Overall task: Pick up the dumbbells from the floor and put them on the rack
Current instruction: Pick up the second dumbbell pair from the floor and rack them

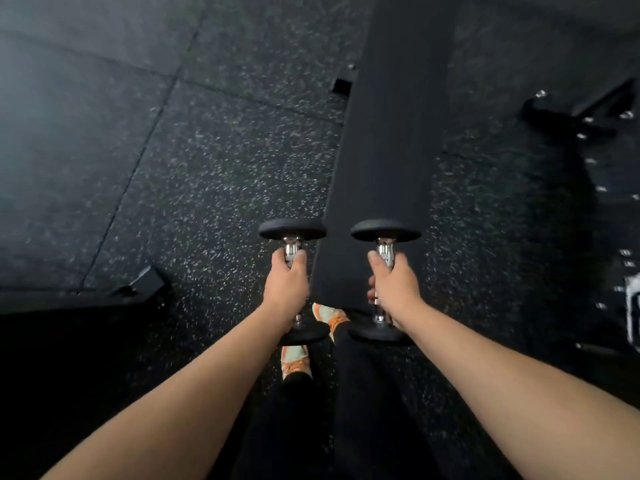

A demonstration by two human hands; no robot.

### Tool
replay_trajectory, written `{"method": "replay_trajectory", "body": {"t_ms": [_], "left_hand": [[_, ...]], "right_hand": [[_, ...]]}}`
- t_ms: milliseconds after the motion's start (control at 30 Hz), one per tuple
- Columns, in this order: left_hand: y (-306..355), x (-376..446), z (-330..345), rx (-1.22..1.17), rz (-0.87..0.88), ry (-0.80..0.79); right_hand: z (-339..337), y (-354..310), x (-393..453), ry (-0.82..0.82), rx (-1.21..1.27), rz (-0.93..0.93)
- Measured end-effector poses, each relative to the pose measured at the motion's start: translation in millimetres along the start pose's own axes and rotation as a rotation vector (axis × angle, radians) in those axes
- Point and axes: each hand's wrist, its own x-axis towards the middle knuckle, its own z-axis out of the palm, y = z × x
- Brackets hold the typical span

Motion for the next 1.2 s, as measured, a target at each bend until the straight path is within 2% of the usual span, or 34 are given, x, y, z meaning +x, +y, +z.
{"method": "replay_trajectory", "body": {"t_ms": [200,367,633,900,1100,1200], "left_hand": [[21,-55,64,0.234,0.133,-0.213],[36,-111,152,0.442,0.206,-0.384],[42,-226,343,0.712,0.350,-0.611],[49,-356,531,0.775,0.420,-0.773],[57,-418,678,0.861,0.455,-0.909],[63,-459,754,0.891,0.485,-1.023]], "right_hand": [[-89,66,-52,0.196,0.242,0.155],[-169,122,-85,0.347,0.481,0.233],[-322,218,-114,0.548,0.802,0.283],[-492,302,-134,0.710,0.954,0.316],[-614,365,-140,0.861,1.062,0.333],[-677,398,-135,0.944,1.108,0.364]]}}
